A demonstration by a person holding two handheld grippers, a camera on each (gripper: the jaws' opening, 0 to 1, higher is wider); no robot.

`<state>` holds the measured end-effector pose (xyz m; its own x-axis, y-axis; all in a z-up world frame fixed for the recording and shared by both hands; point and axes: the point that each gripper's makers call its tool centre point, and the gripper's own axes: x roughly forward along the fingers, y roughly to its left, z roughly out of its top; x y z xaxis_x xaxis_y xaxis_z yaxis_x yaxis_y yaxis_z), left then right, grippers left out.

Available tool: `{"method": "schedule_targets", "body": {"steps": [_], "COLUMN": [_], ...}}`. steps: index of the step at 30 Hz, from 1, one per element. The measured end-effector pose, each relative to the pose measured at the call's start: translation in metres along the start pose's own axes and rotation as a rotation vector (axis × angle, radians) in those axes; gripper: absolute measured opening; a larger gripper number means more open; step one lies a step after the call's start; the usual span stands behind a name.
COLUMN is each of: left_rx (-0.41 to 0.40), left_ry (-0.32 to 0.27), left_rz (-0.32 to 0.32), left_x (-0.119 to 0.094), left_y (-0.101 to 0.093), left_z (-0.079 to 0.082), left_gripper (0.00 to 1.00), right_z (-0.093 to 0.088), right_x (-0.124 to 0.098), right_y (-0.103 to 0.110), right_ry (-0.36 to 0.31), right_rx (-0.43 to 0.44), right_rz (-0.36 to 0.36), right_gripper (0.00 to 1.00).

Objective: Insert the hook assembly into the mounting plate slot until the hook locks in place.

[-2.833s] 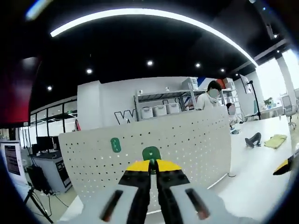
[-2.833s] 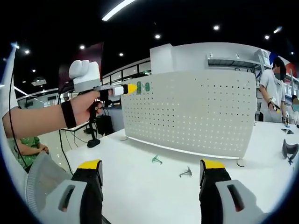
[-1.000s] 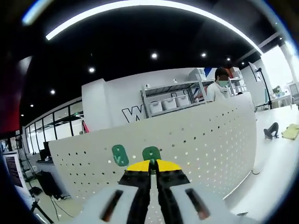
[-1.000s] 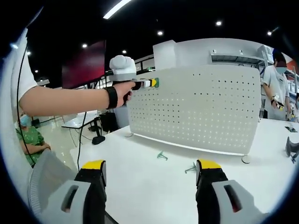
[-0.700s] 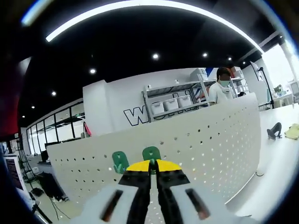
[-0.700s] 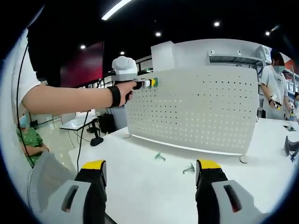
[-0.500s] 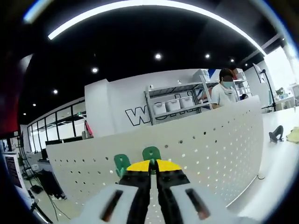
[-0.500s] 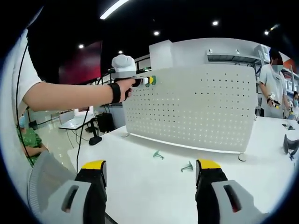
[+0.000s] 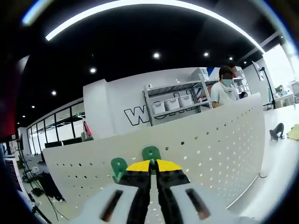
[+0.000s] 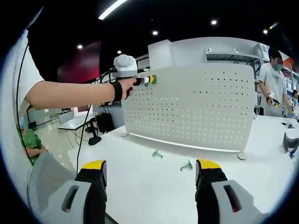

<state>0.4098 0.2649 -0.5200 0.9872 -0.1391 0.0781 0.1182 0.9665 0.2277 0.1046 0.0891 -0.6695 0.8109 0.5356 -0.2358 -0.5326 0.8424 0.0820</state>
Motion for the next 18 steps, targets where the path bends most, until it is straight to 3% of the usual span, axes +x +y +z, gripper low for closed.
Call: {"method": "schedule_targets", "body": {"steps": [13,18], "left_rx": [-0.058,-0.019], "left_ry": [0.046,0.08], "left_rz": [0.008,0.026], "left_x": [0.0035,0.0043], "left_y": [0.0015,0.0002], "left_z": [-0.0055,-0.0075], "left_gripper": [0.03,0.03], "right_z": [0.0001,0.0001], "right_x": [0.0004,-0.0001], "right_y": [0.0001,0.0005], "right_ry": [0.0,0.0], "right_rx": [0.0,-0.003], "right_rz": [0.0,0.0], "right_gripper": [0.78,0.78]}}
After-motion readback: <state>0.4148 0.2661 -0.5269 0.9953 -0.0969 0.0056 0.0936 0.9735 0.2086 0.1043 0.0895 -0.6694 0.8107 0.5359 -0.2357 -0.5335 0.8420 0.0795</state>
